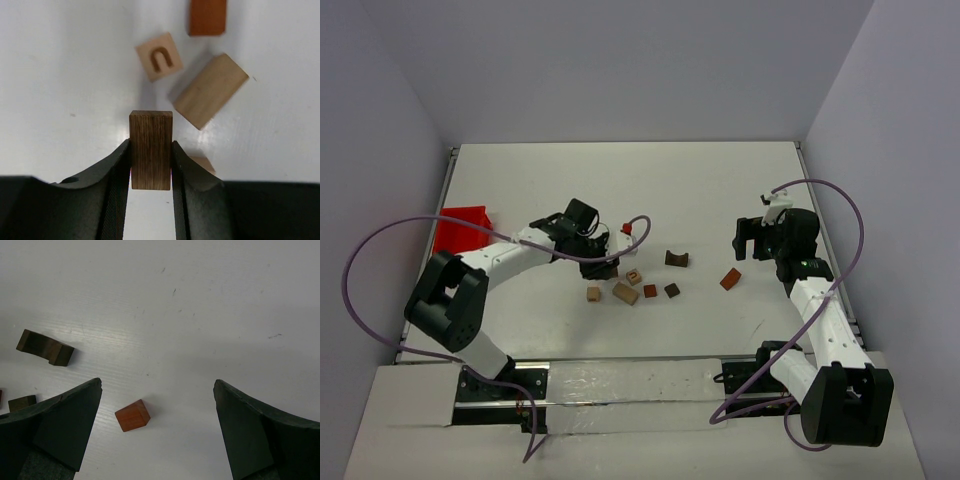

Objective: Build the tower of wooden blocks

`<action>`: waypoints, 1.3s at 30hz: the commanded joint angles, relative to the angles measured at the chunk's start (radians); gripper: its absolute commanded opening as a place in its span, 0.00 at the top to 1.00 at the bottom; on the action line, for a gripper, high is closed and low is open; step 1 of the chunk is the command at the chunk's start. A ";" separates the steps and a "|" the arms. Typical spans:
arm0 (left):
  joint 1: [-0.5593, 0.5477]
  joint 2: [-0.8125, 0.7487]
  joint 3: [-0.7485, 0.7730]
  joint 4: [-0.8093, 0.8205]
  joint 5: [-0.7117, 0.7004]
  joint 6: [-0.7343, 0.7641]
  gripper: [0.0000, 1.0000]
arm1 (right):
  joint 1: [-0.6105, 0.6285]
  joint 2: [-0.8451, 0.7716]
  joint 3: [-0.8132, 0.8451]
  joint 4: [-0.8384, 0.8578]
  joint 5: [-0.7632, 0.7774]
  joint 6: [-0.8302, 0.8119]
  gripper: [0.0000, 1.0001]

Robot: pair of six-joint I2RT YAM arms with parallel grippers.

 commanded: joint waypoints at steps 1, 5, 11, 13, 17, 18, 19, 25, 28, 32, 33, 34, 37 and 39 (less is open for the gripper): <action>0.010 0.022 0.147 -0.002 0.018 -0.044 1.00 | 0.002 0.003 0.044 0.009 -0.007 0.008 0.00; 0.028 0.127 0.332 -0.058 -0.003 -0.063 1.00 | 0.002 0.005 0.044 0.011 -0.019 -0.004 0.00; 0.028 0.265 0.511 -0.161 0.027 0.014 0.97 | 0.002 -0.014 0.034 0.012 -0.035 -0.022 0.00; 0.028 0.317 0.544 -0.185 0.047 0.054 0.96 | 0.002 -0.012 0.038 0.006 -0.038 -0.024 0.00; 0.027 0.415 0.610 -0.237 0.044 0.112 0.95 | 0.002 -0.018 0.039 0.003 -0.043 -0.024 0.00; 0.026 0.423 0.625 -0.243 0.042 0.115 0.95 | 0.002 -0.019 0.037 0.003 -0.042 -0.025 0.00; 0.026 0.436 0.636 -0.251 0.041 0.121 0.94 | 0.002 -0.019 0.037 0.003 -0.042 -0.027 0.00; 0.020 0.477 0.630 -0.250 0.021 0.155 0.86 | 0.002 -0.006 0.040 0.002 -0.049 -0.029 0.00; 0.011 0.485 0.609 -0.245 0.015 0.180 0.84 | 0.002 0.000 0.041 0.001 -0.055 -0.029 0.00; 0.006 0.489 0.586 -0.233 0.015 0.204 0.81 | 0.002 0.003 0.043 -0.004 -0.053 -0.026 0.00; 0.005 0.491 0.581 -0.229 0.013 0.208 0.81 | 0.002 0.002 0.043 -0.006 -0.052 -0.025 0.00; 0.006 0.493 0.577 -0.224 0.011 0.209 0.80 | 0.001 -0.001 0.044 -0.008 -0.052 -0.026 0.00; 0.003 0.503 0.573 -0.217 0.005 0.208 0.78 | 0.002 -0.010 0.041 -0.014 -0.050 -0.027 0.00; 0.000 0.510 0.577 -0.209 -0.003 0.199 0.77 | 0.001 -0.014 0.038 -0.015 -0.050 -0.025 0.00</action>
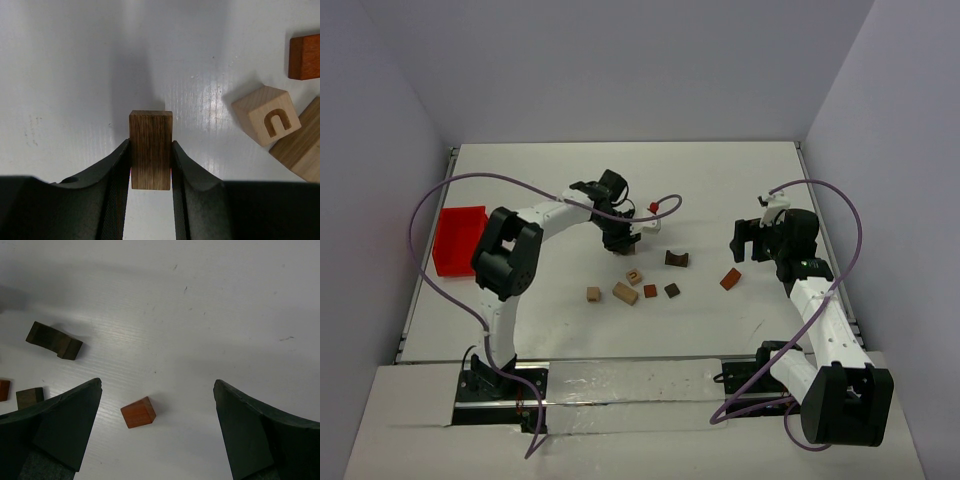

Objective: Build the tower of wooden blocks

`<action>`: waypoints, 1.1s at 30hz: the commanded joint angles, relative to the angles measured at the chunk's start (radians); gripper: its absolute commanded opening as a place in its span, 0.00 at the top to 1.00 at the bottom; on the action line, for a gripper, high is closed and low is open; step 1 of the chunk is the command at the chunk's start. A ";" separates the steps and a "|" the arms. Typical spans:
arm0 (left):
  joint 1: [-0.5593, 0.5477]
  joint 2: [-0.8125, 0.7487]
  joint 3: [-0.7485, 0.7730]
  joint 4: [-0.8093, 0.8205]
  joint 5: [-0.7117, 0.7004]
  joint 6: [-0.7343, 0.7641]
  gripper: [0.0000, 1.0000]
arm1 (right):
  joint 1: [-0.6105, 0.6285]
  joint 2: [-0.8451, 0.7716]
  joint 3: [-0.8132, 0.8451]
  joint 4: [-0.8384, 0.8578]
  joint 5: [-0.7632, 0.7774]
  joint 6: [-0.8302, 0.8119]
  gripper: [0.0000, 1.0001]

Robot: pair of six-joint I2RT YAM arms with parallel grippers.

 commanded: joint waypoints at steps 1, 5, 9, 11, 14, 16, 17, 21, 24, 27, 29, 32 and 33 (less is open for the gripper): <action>-0.011 0.029 0.003 0.027 0.004 0.016 0.76 | 0.001 -0.016 0.039 0.000 -0.006 -0.006 0.00; -0.013 0.045 0.010 0.033 -0.009 0.004 0.75 | 0.002 -0.014 0.042 0.002 -0.009 0.002 0.00; -0.013 0.065 0.014 0.039 -0.013 -0.003 0.70 | 0.002 -0.015 0.043 0.006 -0.008 0.003 0.00; -0.014 0.071 0.016 0.039 -0.008 -0.010 0.66 | 0.002 -0.016 0.041 0.008 0.000 0.002 0.00; -0.016 0.074 0.017 0.036 -0.008 -0.009 0.61 | 0.002 -0.017 0.038 0.011 0.004 -0.001 0.00; -0.017 0.074 0.017 0.033 -0.011 -0.009 0.55 | 0.002 -0.015 0.039 0.012 0.005 0.000 0.00; -0.019 0.074 0.017 0.031 -0.014 -0.009 0.51 | 0.002 -0.015 0.040 0.011 0.004 0.000 0.00; -0.021 0.071 0.016 0.011 -0.023 -0.008 0.35 | 0.002 -0.022 0.038 0.009 0.005 0.002 0.00; -0.019 0.052 0.014 0.005 -0.020 -0.016 0.30 | 0.002 -0.027 0.038 0.009 0.006 0.005 0.00; -0.005 0.023 0.060 -0.032 -0.018 -0.025 0.26 | 0.001 -0.035 0.040 0.006 0.008 0.007 0.00; 0.022 -0.021 0.112 -0.081 0.011 -0.029 0.25 | 0.002 -0.042 0.038 0.007 0.002 0.011 0.00; 0.069 -0.139 0.171 -0.148 0.071 -0.035 0.25 | 0.002 -0.046 0.039 0.009 -0.008 0.017 0.00; 0.084 -0.178 0.176 -0.166 0.092 -0.035 0.25 | 0.002 -0.046 0.040 0.009 -0.009 0.018 0.00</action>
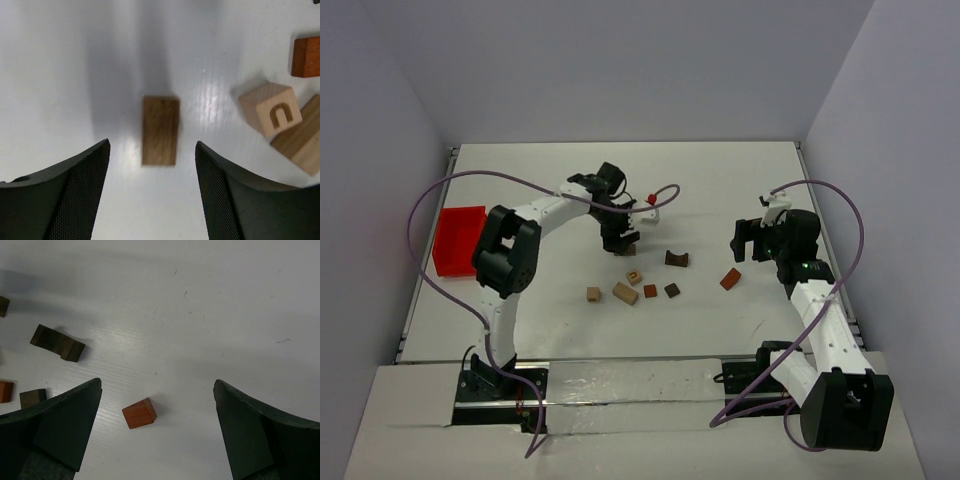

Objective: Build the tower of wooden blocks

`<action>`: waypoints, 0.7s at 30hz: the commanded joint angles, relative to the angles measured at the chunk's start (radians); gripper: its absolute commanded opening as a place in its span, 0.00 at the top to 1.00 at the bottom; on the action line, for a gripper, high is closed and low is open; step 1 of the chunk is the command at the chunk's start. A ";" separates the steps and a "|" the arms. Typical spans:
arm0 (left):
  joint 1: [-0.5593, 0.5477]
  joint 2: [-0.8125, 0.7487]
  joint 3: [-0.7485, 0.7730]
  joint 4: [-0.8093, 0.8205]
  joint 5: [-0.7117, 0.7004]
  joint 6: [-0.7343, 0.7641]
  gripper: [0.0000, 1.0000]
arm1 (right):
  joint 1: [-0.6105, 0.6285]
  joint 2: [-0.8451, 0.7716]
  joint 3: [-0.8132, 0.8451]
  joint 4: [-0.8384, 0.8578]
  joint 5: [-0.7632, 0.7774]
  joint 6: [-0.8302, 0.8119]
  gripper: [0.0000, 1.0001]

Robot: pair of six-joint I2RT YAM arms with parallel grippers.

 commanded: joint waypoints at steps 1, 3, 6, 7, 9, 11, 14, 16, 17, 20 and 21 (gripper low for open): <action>0.079 -0.228 0.096 -0.105 0.112 -0.010 0.25 | 0.002 -0.022 0.041 0.014 -0.011 0.013 0.00; 0.091 -0.279 0.045 -0.119 0.121 -0.009 0.25 | 0.002 -0.023 0.041 0.012 -0.015 0.013 0.00; 0.100 -0.422 -0.136 -0.086 0.124 -0.015 0.25 | 0.002 -0.024 0.038 0.015 -0.023 0.009 0.00; 0.100 -0.460 -0.195 -0.059 0.123 -0.022 0.25 | 0.002 -0.021 0.039 0.014 -0.026 0.007 0.00; 0.100 -0.514 -0.292 -0.033 0.123 -0.031 0.26 | 0.002 -0.015 0.041 0.012 -0.032 0.005 0.00; 0.100 -0.531 -0.400 -0.013 0.133 -0.045 0.26 | 0.002 -0.007 0.043 0.012 -0.036 0.004 0.00; 0.100 -0.547 -0.499 0.032 0.149 -0.065 0.26 | 0.002 -0.003 0.044 0.011 -0.032 0.001 0.00; 0.099 -0.550 -0.542 0.067 0.155 -0.081 0.27 | 0.002 -0.005 0.041 0.014 -0.030 -0.001 0.00; 0.098 -0.549 -0.560 0.084 0.157 -0.089 0.27 | 0.002 -0.004 0.040 0.014 -0.029 -0.002 0.00; 0.097 -0.534 -0.590 0.111 0.155 -0.105 0.27 | 0.002 -0.001 0.040 0.015 -0.026 -0.004 0.00; 0.098 -0.528 -0.596 0.114 0.155 -0.100 0.27 | 0.002 0.001 0.039 0.013 -0.026 -0.005 0.00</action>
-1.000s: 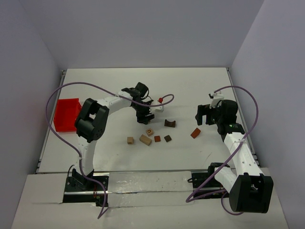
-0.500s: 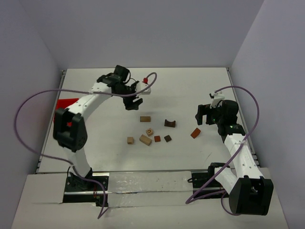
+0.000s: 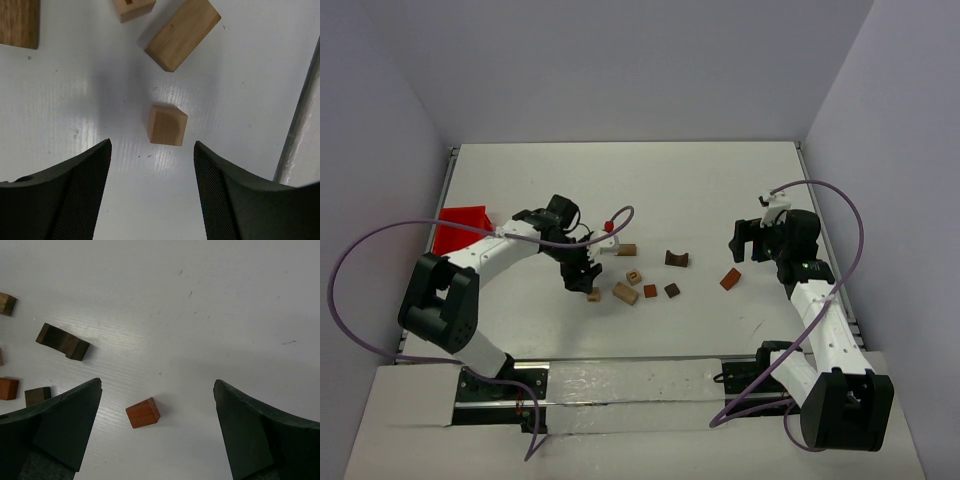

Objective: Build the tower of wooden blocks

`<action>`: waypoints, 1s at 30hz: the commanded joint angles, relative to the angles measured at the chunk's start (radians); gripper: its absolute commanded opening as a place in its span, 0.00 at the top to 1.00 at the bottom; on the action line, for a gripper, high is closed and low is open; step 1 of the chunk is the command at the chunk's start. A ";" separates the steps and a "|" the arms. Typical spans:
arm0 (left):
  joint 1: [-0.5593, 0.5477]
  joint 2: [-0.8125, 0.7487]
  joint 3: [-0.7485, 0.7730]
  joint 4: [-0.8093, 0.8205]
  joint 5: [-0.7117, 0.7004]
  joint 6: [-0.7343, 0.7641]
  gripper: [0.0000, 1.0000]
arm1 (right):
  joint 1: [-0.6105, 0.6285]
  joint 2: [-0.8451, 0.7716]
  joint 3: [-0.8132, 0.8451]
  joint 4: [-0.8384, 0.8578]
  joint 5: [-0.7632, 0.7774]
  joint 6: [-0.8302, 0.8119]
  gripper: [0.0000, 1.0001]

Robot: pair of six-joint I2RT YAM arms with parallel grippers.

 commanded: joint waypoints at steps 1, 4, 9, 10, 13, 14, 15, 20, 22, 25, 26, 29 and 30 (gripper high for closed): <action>0.001 0.002 -0.012 0.095 0.053 -0.017 0.27 | 0.002 0.005 0.038 0.015 -0.005 -0.008 0.00; 0.001 0.007 -0.047 0.116 0.052 -0.002 0.28 | 0.002 0.017 0.040 0.012 0.000 -0.010 0.00; -0.003 0.008 -0.097 0.142 0.046 0.017 0.29 | 0.002 0.026 0.040 0.015 0.002 -0.014 0.00; -0.004 0.008 -0.104 0.151 0.042 0.017 0.29 | 0.002 0.028 0.040 0.017 0.003 -0.014 0.00; -0.006 0.012 -0.119 0.155 0.048 0.024 0.29 | 0.001 0.034 0.040 0.015 0.006 -0.014 0.00; -0.008 0.013 -0.125 0.158 0.047 0.025 0.29 | 0.002 0.038 0.040 0.015 0.007 -0.014 0.00; -0.009 0.013 -0.126 0.159 0.045 0.025 0.29 | 0.002 0.039 0.040 0.015 0.009 -0.014 0.00; -0.018 0.006 -0.146 0.203 0.034 0.020 0.30 | 0.002 0.046 0.041 0.017 0.009 -0.011 0.00; -0.019 0.001 -0.156 0.231 0.034 0.017 0.31 | 0.002 0.048 0.041 0.017 0.009 -0.011 0.00; -0.022 0.002 -0.173 0.265 0.032 0.018 0.33 | 0.002 0.048 0.041 0.017 0.010 -0.012 0.00; -0.024 0.003 -0.177 0.273 0.029 0.019 0.34 | 0.002 0.048 0.041 0.017 0.011 -0.012 0.00; -0.025 0.010 -0.185 0.284 0.025 0.024 0.38 | 0.002 0.049 0.041 0.018 0.011 -0.014 0.00; -0.027 0.011 -0.187 0.285 0.024 0.030 0.41 | 0.002 0.051 0.041 0.018 0.012 -0.015 0.00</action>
